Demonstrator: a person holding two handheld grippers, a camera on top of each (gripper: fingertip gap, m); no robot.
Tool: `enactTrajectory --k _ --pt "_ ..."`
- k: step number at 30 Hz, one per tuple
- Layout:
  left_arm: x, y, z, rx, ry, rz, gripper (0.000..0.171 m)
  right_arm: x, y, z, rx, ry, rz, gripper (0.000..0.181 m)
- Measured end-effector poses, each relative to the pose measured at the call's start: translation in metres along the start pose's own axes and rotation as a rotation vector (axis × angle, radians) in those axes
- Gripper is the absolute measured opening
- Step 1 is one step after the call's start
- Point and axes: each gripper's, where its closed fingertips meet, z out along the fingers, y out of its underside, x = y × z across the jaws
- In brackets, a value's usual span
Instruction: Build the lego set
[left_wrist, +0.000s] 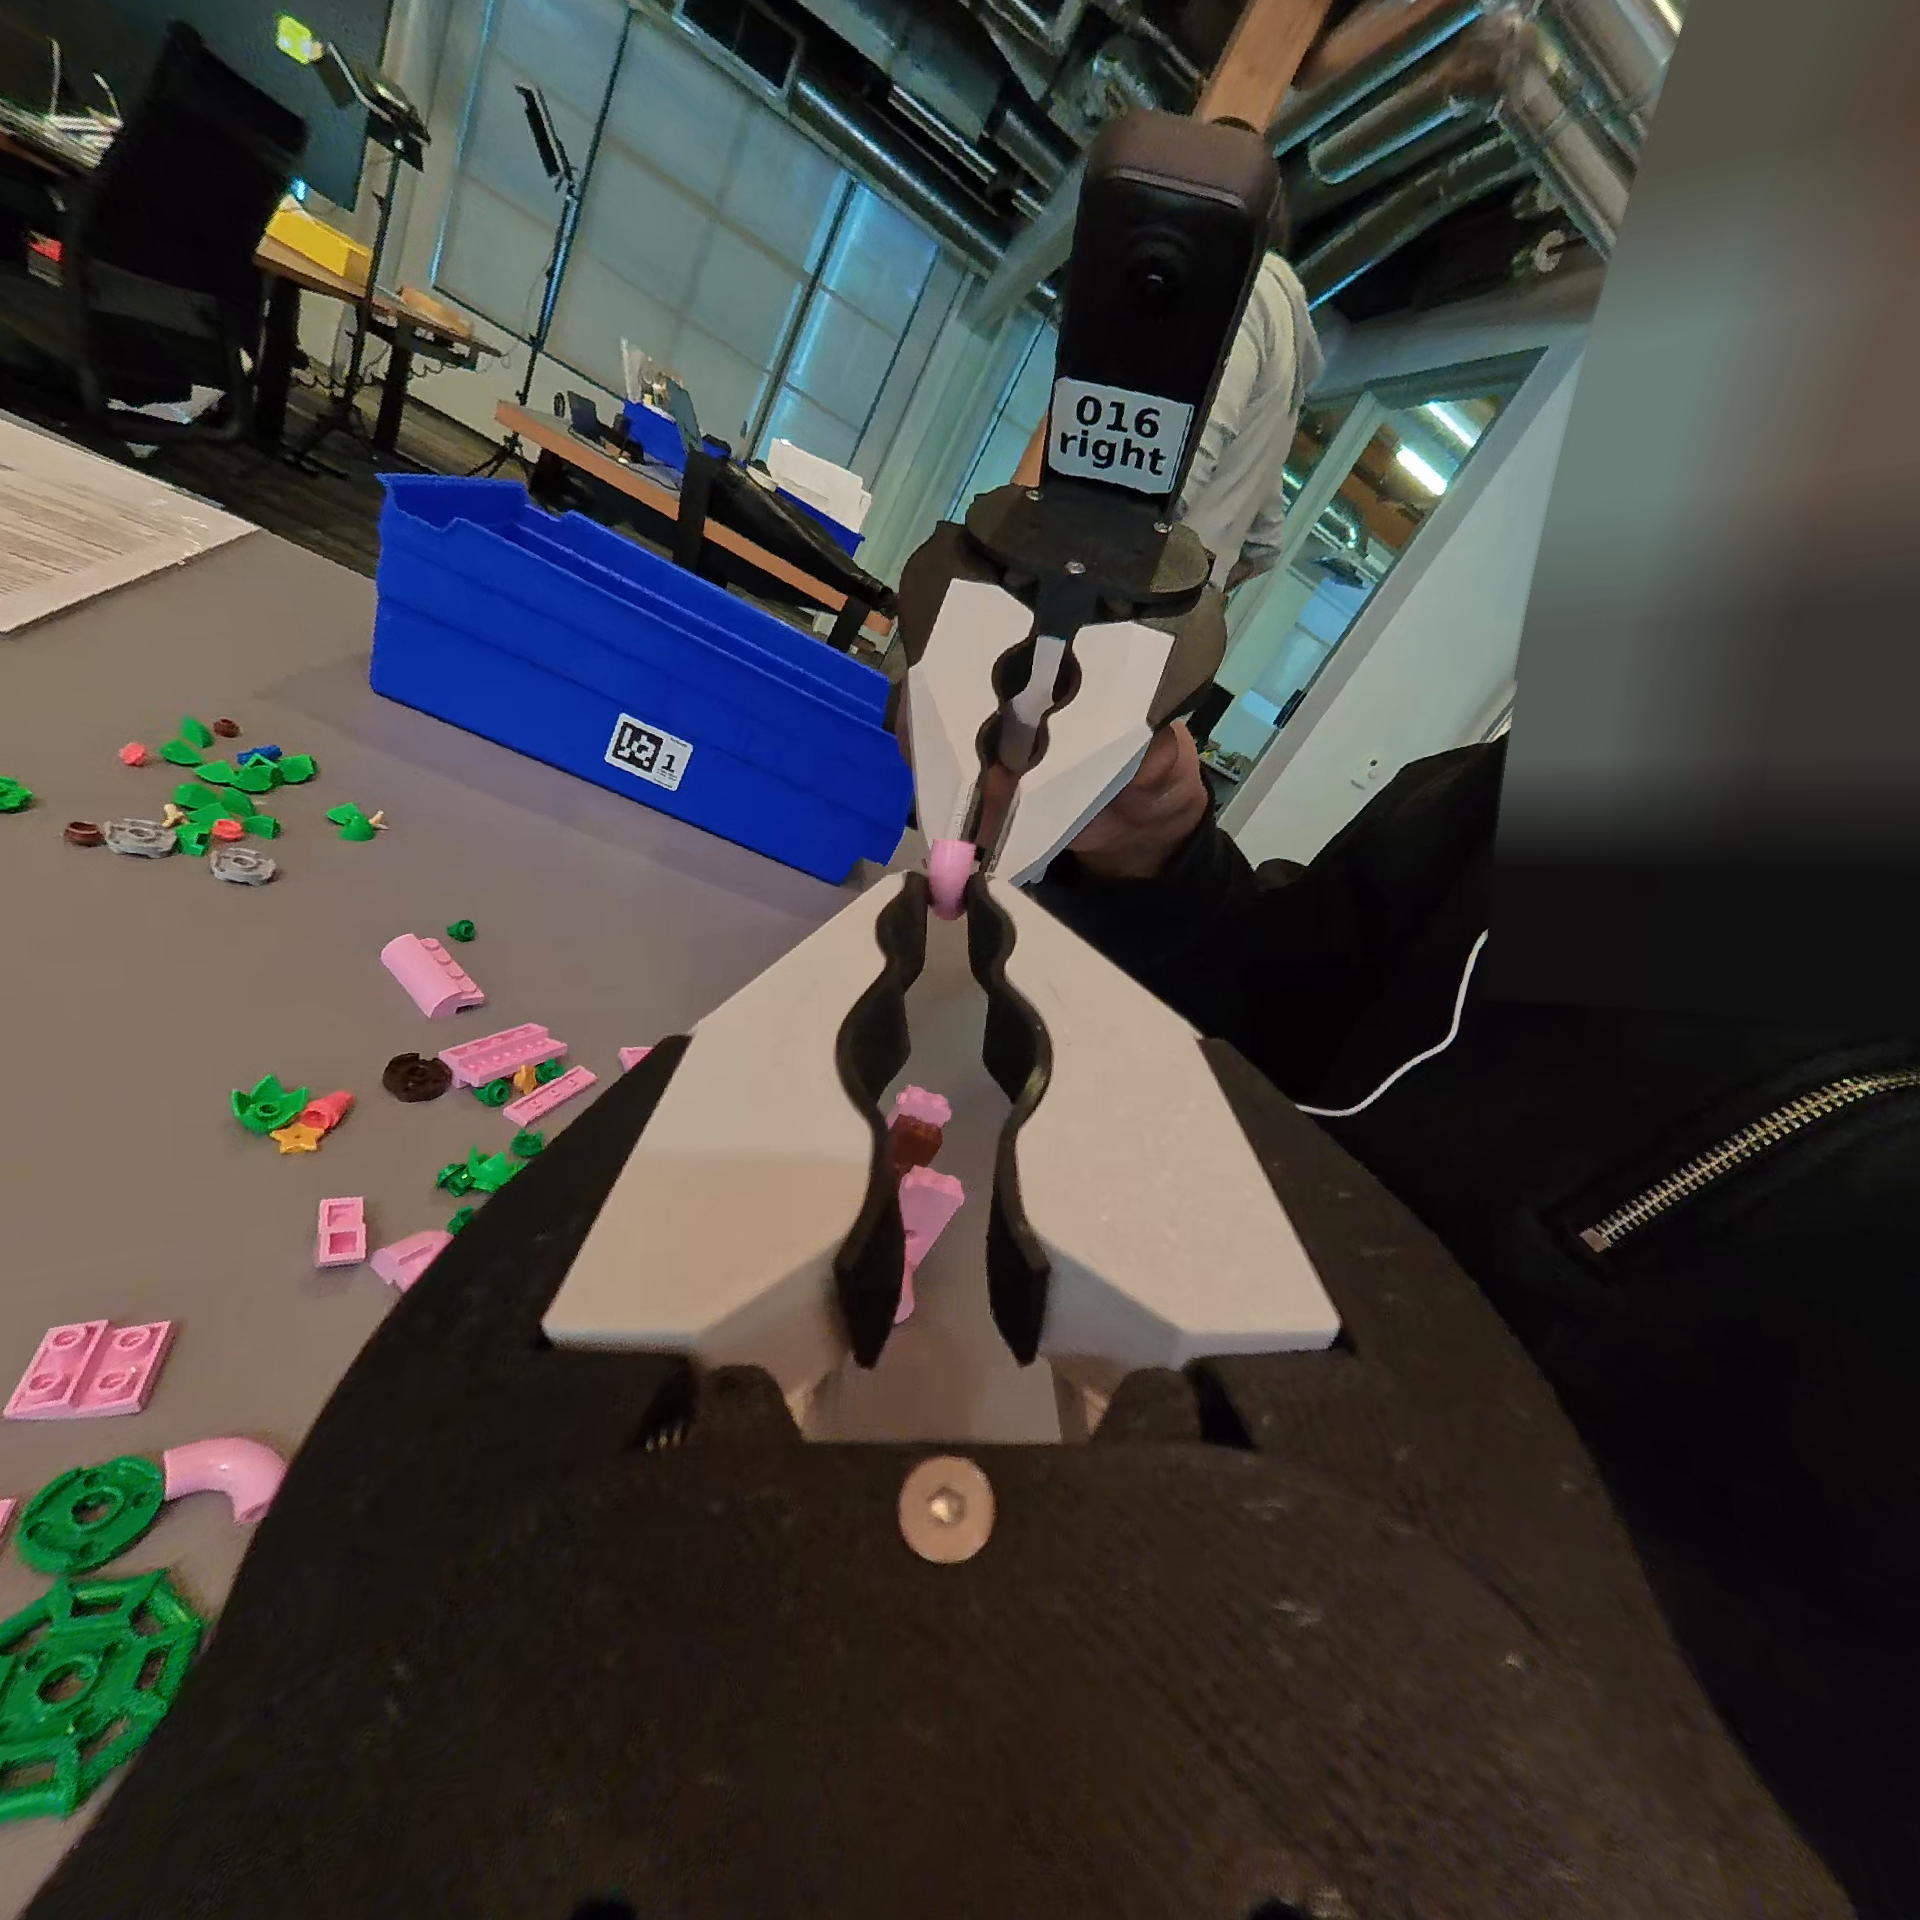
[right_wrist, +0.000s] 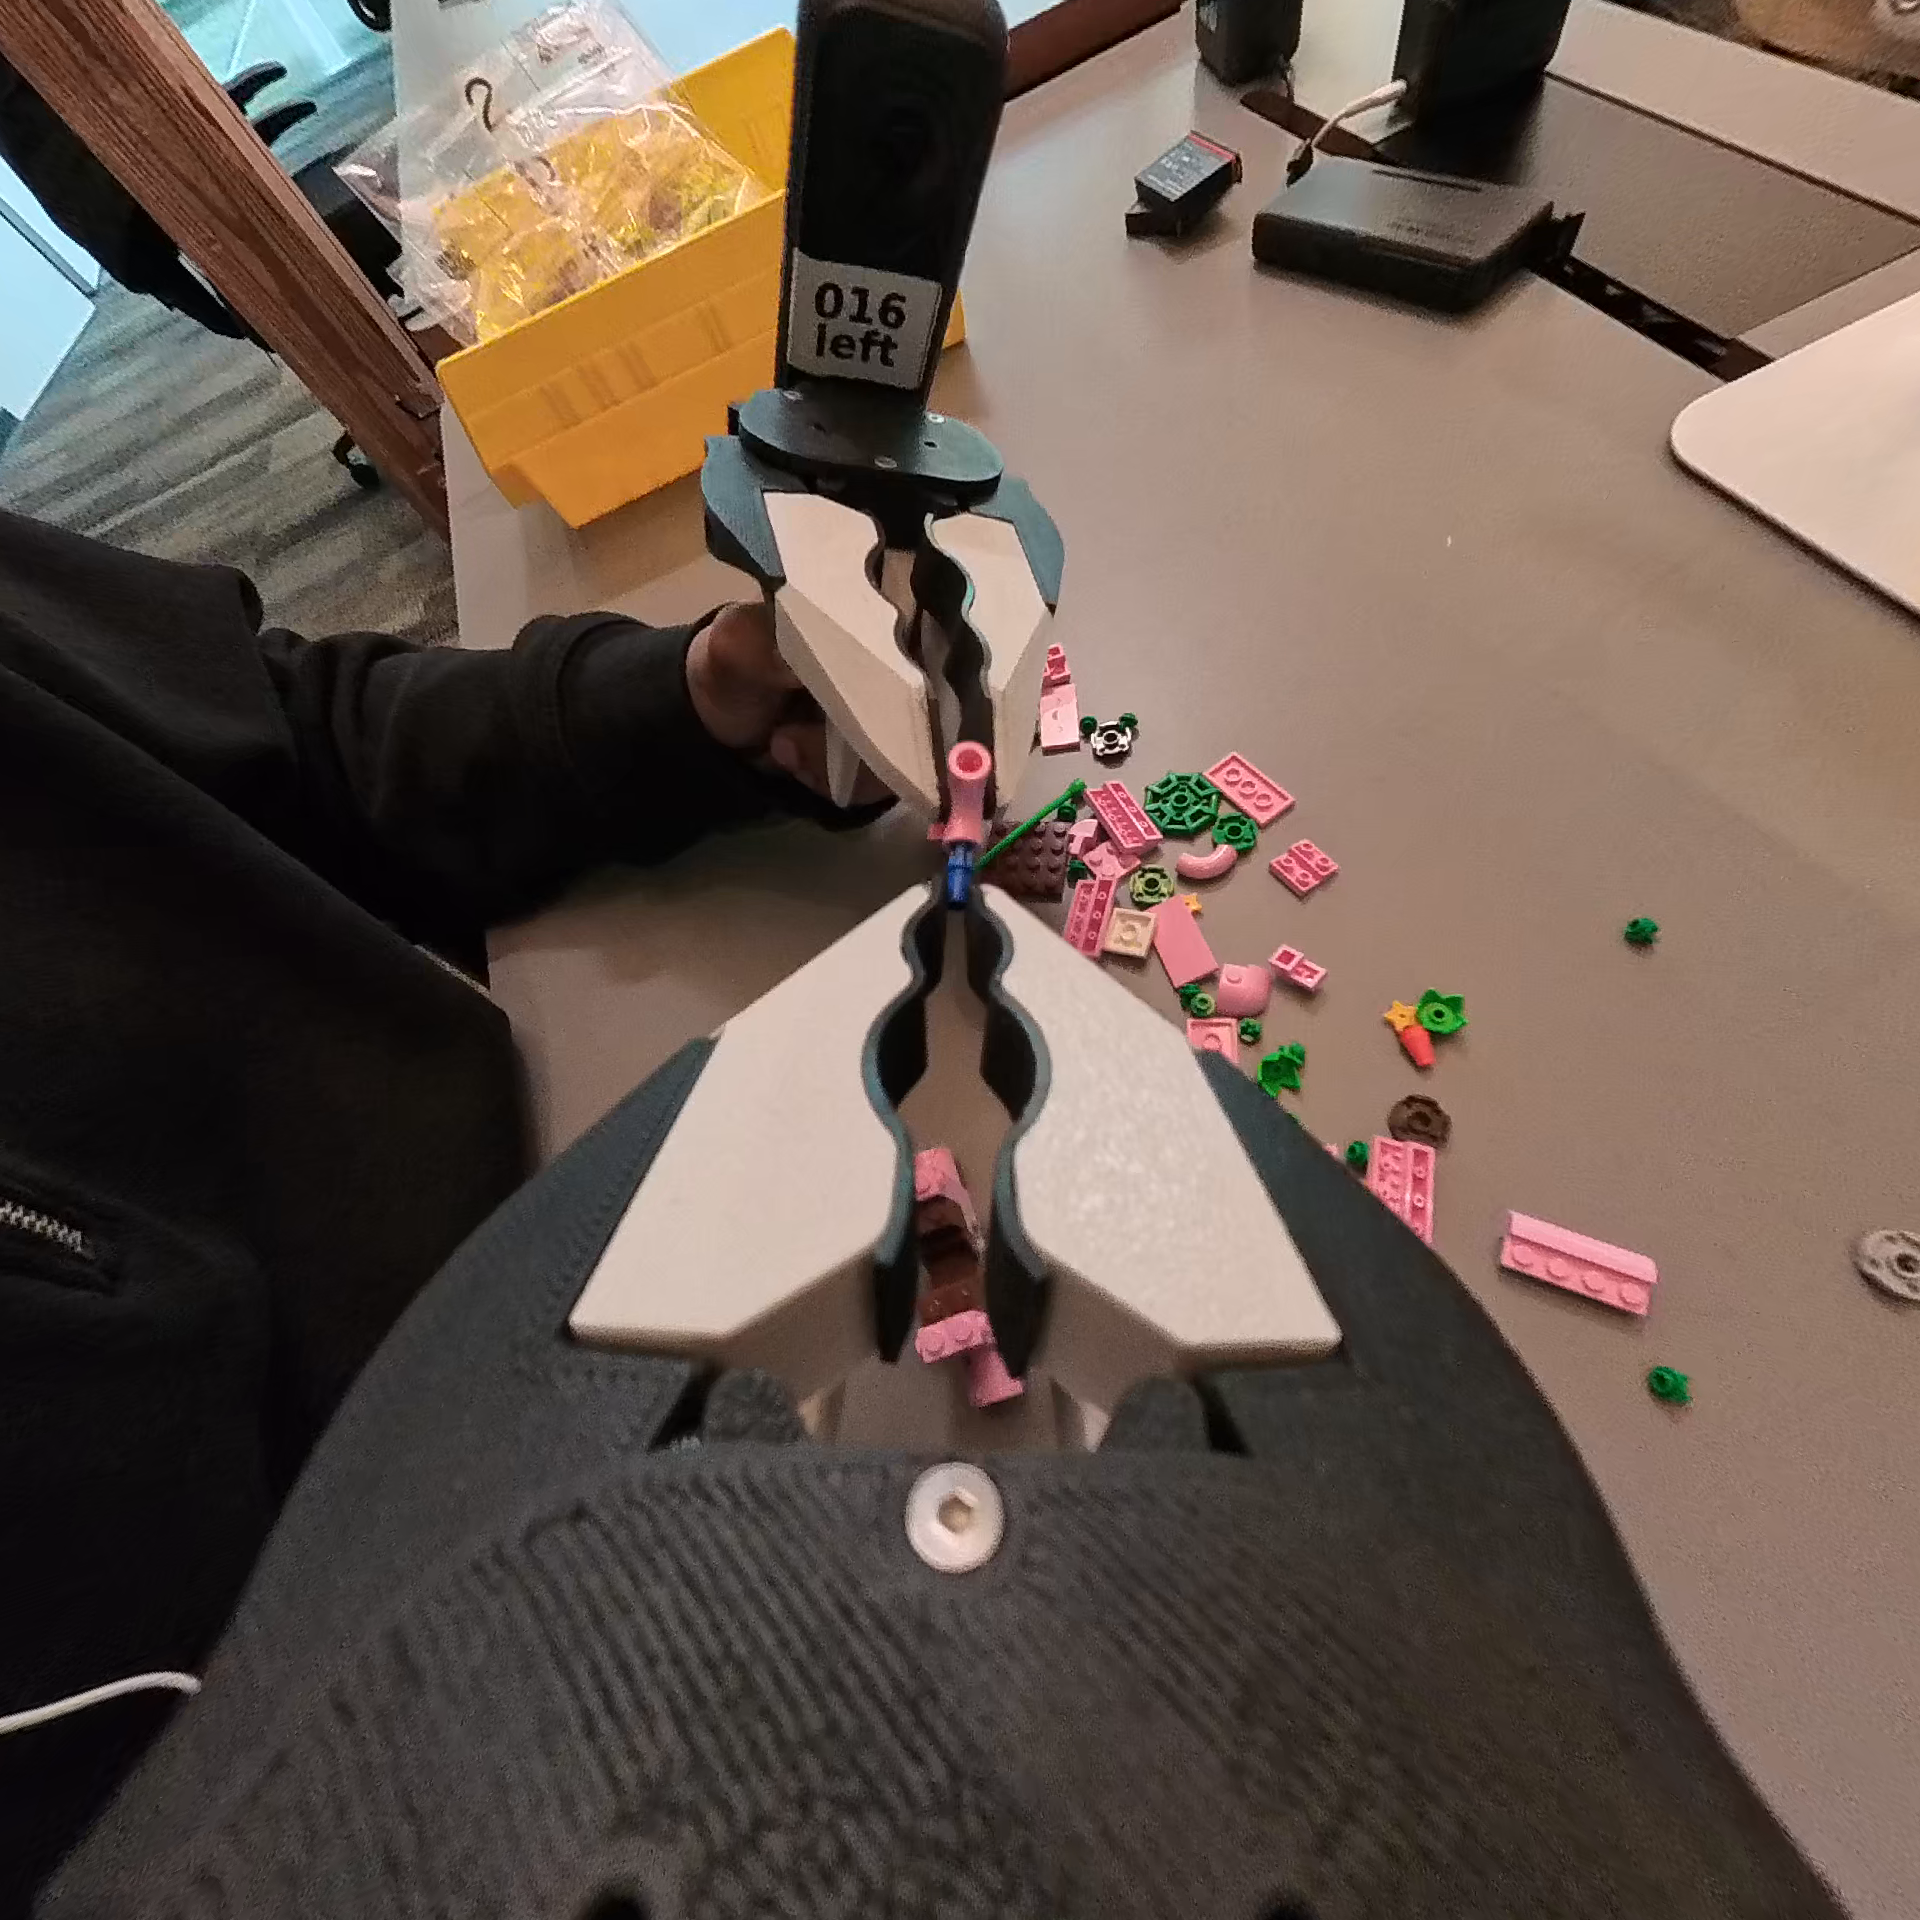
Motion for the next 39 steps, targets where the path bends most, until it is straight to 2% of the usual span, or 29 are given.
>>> enactTrajectory --k 5,11,28,39 --pt "0.0012 -0.0022 0.0023 0.053 0.034 -0.067 0.006 -0.0014 0.0003 -0.0008 0.032 -0.047 0.034 0.002" --pt "0.0022 -0.0082 0.0032 0.143 0.077 -0.149 0.005 -0.0015 -0.0064 -0.0049 0.156 -0.064 0.062 0.001" --pt "0.0034 -0.0046 0.0052 0.131 0.109 -0.201 0.006 -0.0035 -0.0048 -0.0062 0.23 -0.11 0.113 0.001" --pt "0.0066 -0.0038 0.0056 0.119 0.101 -0.144 0.006 -0.007 -0.0004 0.0019 0.226 -0.114 0.125 0.001"
